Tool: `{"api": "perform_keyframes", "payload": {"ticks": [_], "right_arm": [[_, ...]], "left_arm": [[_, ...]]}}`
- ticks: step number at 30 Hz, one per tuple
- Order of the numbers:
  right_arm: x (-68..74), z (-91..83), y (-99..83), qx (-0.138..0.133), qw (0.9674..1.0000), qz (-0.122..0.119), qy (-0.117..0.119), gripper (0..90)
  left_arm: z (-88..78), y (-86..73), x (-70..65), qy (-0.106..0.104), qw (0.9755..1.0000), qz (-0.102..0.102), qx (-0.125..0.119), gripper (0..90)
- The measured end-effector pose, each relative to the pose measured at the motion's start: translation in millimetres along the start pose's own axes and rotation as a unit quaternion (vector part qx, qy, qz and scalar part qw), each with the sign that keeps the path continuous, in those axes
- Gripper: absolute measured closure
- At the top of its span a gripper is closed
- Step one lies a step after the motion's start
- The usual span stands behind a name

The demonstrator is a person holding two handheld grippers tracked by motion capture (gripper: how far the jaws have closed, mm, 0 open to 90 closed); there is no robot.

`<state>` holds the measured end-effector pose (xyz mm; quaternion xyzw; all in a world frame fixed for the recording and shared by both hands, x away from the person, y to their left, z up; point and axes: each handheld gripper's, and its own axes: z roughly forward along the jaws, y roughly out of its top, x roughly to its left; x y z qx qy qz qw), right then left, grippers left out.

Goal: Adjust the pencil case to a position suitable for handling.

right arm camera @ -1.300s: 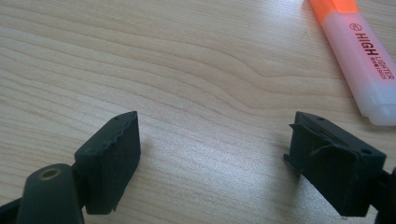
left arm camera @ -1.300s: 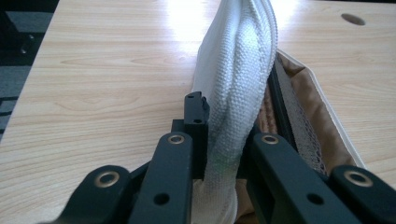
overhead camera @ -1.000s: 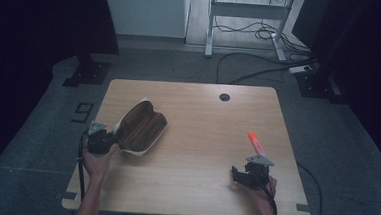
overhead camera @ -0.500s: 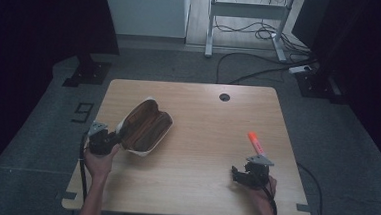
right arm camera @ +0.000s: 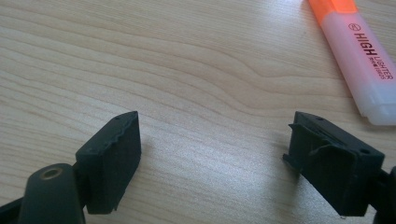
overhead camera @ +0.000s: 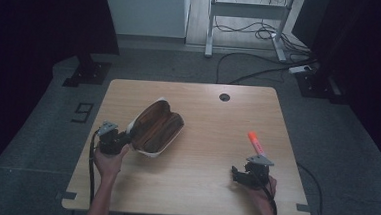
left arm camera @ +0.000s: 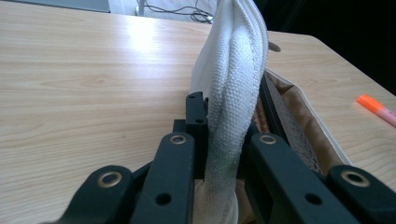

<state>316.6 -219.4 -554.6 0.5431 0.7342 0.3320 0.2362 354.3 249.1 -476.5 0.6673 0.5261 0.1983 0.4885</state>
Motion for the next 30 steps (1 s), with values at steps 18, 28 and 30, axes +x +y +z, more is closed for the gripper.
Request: {"api": "perform_keyframes", "payload": {"ticks": [18,28,30], "right_arm": [[0.0,0.0,0.0,0.000,1.0000,0.000,0.000,16.3],[-0.1,0.0,0.0,0.000,1.0000,0.000,0.000,16.3],[-0.1,0.0,0.0,0.000,1.0000,0.000,0.000,16.3]], "left_arm": [[20.2,1.0,-27.4,-0.031,0.9995,0.008,0.010,83.5],[26.9,2.6,-38.5,-0.040,0.9990,0.013,0.014,83.5],[28.6,2.6,-41.3,-0.043,0.9989,0.014,0.015,83.5]]}}
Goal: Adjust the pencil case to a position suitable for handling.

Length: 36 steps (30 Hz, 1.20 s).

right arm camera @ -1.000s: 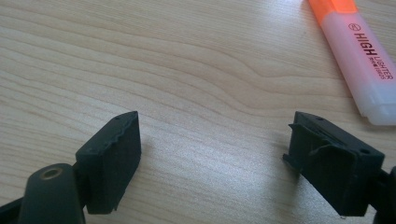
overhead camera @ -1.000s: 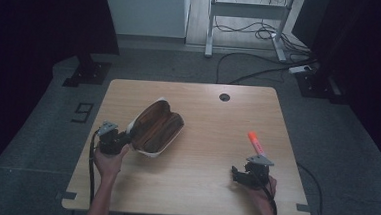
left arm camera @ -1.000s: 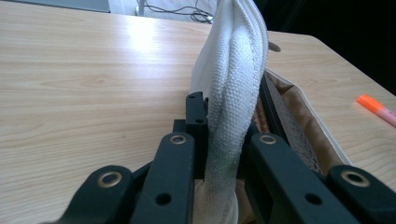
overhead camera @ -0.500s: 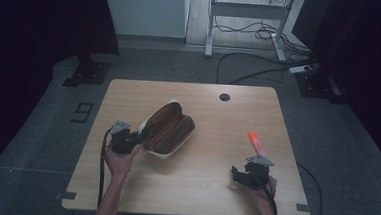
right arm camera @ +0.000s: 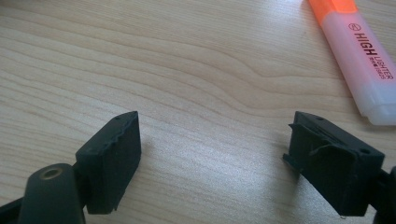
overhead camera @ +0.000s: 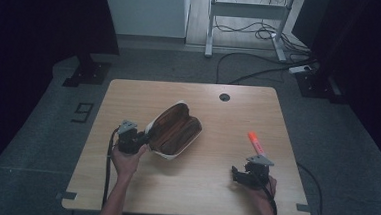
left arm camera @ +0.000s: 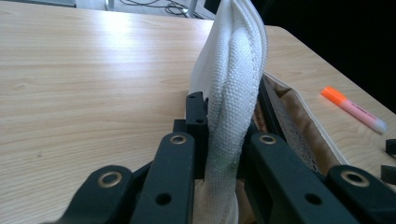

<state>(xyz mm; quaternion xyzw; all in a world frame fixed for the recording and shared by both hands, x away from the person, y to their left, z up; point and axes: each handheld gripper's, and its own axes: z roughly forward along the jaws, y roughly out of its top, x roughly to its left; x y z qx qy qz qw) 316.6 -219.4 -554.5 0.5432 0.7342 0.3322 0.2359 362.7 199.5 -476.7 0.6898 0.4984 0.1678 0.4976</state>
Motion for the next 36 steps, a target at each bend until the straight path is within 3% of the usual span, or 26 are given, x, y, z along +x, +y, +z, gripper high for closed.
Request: {"api": "perform_keyframes", "payload": {"ticks": [36], "right_arm": [[0.0,0.0,0.0,0.000,1.0000,0.000,0.000,16.3]], "left_arm": [[30.2,-8.1,-33.9,-0.026,0.9994,0.014,0.018,83.3]]}}
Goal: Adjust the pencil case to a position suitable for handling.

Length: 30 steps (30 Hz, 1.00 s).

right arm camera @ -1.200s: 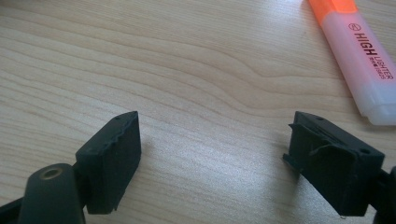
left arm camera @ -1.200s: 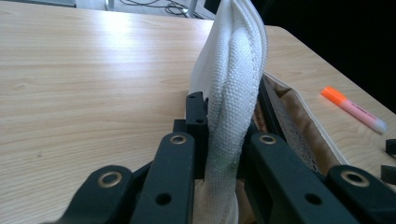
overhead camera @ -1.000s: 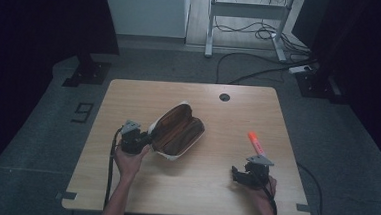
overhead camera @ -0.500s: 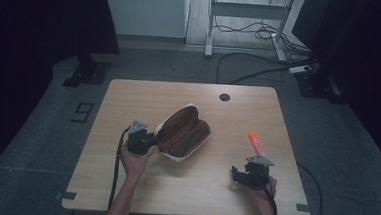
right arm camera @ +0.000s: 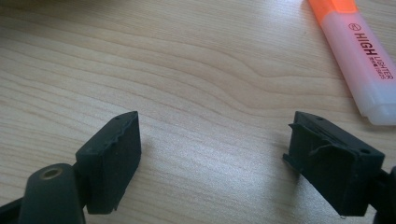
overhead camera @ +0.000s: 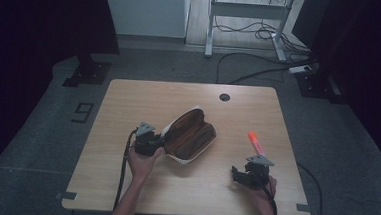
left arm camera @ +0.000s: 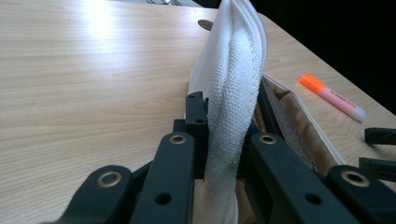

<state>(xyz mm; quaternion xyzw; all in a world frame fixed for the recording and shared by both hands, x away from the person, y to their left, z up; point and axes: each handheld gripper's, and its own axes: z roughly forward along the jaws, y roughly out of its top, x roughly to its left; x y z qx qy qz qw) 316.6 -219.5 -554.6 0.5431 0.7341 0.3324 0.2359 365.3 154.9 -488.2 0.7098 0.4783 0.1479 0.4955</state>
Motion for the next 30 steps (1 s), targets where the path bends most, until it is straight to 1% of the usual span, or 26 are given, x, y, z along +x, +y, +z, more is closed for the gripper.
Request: {"api": "perform_keyframes", "payload": {"ticks": [3,4,6,9,10,16,19,22,24,27,29,30], "right_arm": [[0.0,0.0,0.0,0.000,1.0000,0.000,0.000,16.3],[0.0,0.0,0.0,0.000,1.0000,0.000,0.000,16.3],[0.0,0.0,0.0,0.000,1.0000,0.000,0.000,16.3],[0.0,0.0,0.0,0.000,1.0000,0.000,0.000,16.3],[0.0,0.0,0.0,0.000,1.0000,0.000,0.000,16.3],[0.0,0.0,0.0,0.000,1.0000,0.000,0.000,16.3],[0.0,0.0,0.0,0.000,1.0000,0.000,0.000,16.3],[0.0,0.0,0.0,0.000,1.0000,0.000,0.000,16.3],[0.0,0.0,0.0,0.000,1.0000,0.000,0.000,16.3],[0.0,0.0,0.0,0.000,1.0000,0.000,0.000,16.3],[0.0,0.0,0.0,0.000,1.0000,0.000,0.000,16.3],[0.0,0.0,0.0,0.000,1.0000,0.000,0.000,16.3]], "left_arm": [[0.7,-1.8,0.7,-0.001,1.0000,-0.002,0.000,83.2],[1.2,-3.8,2.3,-0.006,1.0000,-0.007,0.000,82.8],[1.4,-5.1,3.3,-0.007,0.9999,-0.009,0.000,82.3],[2.5,-9.4,7.1,-0.011,0.9998,-0.016,0.004,81.8],[3.1,-11.5,9.9,-0.012,0.9997,-0.018,0.009,81.2],[3.9,-13.7,11.8,-0.012,0.9997,-0.020,0.011,77.5],[5.0,-15.9,12.0,-0.010,0.9997,-0.016,0.017,74.0],[6.3,-18.8,13.4,-0.014,0.9995,-0.017,0.023,73.5],[6.6,-19.1,13.4,-0.012,0.9995,-0.016,0.025,72.7],[6.1,-19.3,14.0,-0.017,0.9994,-0.021,0.024,68.4],[5.9,-19.4,13.7,-0.019,0.9994,-0.018,0.022,65.7],[5.9,-19.3,13.5,-0.021,0.9994,-0.017,0.023,59.0]]}}
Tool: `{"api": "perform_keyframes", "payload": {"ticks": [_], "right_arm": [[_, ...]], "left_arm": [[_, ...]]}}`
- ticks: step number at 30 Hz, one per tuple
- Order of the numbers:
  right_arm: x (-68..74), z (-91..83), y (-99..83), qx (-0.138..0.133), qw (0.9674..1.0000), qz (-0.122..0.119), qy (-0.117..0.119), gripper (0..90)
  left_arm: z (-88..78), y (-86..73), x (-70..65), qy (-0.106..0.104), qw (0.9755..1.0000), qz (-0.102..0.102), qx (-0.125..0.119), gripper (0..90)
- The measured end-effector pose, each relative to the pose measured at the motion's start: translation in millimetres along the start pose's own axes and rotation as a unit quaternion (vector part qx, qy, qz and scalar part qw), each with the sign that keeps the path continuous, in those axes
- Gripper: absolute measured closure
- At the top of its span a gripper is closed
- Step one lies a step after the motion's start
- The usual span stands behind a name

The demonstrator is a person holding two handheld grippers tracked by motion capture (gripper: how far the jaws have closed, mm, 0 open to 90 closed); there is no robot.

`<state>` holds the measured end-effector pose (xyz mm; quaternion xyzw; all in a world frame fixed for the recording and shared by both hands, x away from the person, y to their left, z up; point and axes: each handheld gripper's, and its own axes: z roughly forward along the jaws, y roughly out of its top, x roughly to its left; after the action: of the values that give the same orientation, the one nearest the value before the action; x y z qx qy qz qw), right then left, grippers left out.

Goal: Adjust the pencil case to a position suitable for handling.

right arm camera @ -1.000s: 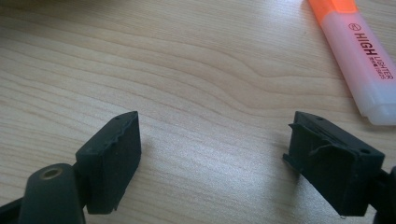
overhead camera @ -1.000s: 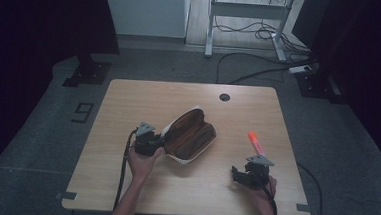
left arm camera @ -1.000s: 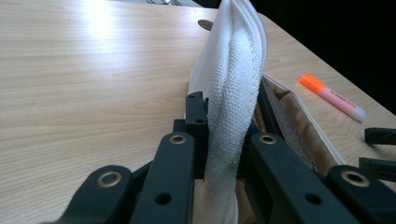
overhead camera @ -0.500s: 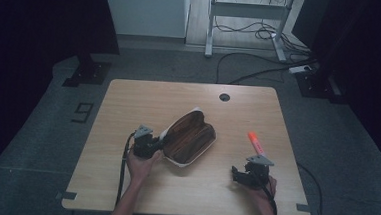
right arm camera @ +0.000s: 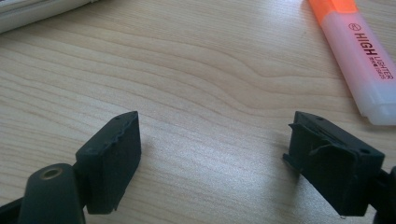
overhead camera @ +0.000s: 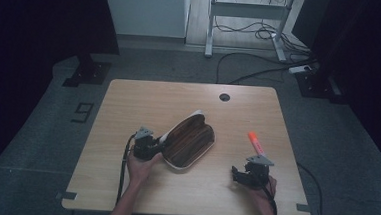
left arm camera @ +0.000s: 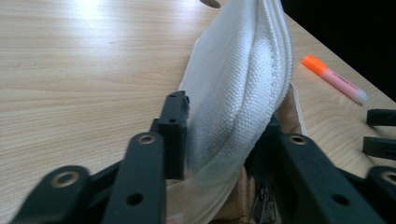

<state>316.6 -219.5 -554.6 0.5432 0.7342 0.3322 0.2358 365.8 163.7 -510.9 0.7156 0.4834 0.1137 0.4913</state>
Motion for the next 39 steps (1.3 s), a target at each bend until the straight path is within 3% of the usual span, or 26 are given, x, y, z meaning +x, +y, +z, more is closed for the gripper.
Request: {"api": "perform_keyframes", "payload": {"ticks": [1,5,17,31,39], "right_arm": [[0.0,0.0,0.0,0.000,1.0000,0.000,0.000,16.3],[0.0,0.0,0.0,0.000,1.0000,0.000,0.000,16.3],[0.0,0.0,0.0,0.000,1.0000,0.000,0.000,16.3],[0.0,0.0,0.0,0.000,1.0000,0.000,0.000,16.3],[0.0,0.0,0.0,0.000,1.0000,0.000,0.000,16.3]], "left_arm": [[0.3,0.1,-0.2,0.000,1.0000,0.000,0.001,59.0],[0.2,0.5,-1.4,0.008,1.0000,0.004,0.003,44.0],[0.4,0.5,-7.0,-0.007,0.9997,0.021,0.007,25.3],[-6.3,1.0,-9.5,-0.017,0.9992,0.036,0.009,19.0],[-9.3,1.2,-10.7,-0.019,0.9990,0.039,0.008,23.5]]}}
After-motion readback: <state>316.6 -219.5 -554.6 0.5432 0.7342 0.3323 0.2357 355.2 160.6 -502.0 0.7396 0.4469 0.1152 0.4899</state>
